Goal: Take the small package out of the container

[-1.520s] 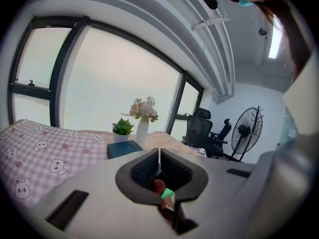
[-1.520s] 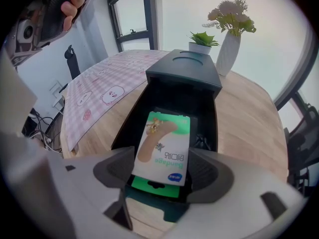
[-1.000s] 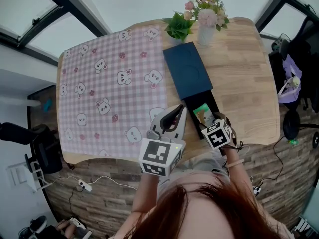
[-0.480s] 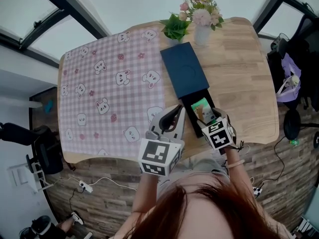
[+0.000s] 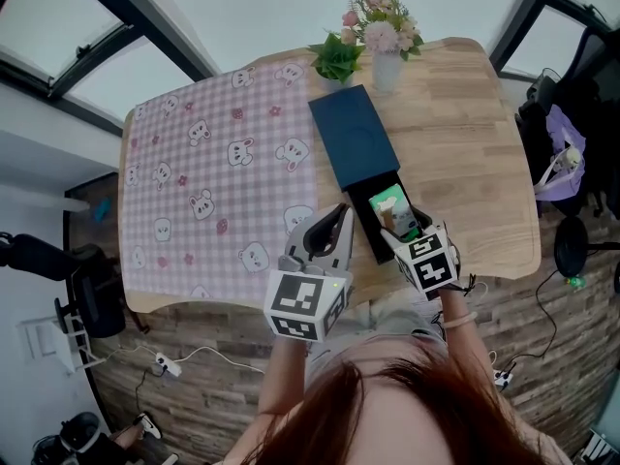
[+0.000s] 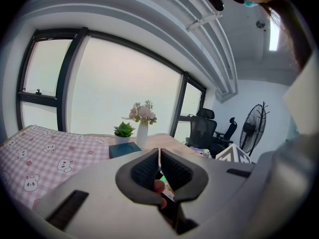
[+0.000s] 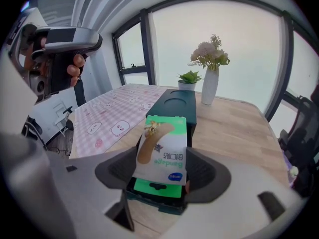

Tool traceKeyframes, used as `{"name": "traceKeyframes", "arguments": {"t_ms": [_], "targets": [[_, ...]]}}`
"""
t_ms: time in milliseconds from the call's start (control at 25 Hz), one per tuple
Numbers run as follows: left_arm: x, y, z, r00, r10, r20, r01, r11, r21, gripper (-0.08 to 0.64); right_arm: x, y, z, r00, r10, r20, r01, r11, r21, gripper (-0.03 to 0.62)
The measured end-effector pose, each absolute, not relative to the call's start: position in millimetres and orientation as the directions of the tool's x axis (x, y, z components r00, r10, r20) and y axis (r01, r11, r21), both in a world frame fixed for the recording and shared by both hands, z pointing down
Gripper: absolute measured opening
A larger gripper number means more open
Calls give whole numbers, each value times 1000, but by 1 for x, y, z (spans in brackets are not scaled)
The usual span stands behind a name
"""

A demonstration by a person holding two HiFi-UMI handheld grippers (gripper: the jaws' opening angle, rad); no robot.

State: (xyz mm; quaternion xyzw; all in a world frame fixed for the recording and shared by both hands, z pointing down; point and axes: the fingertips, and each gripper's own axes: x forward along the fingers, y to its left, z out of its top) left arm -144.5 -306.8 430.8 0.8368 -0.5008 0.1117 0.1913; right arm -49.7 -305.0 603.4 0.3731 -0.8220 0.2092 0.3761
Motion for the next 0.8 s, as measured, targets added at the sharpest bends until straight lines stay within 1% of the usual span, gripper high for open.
{"name": "traceKeyframes", "arguments": {"t_ms": [800], "targets": [[-132,-276,404,415,-846,334,-910,-387,151,17,-33,-295,556,-497,-539,680,-766,641,-52,308]]}}
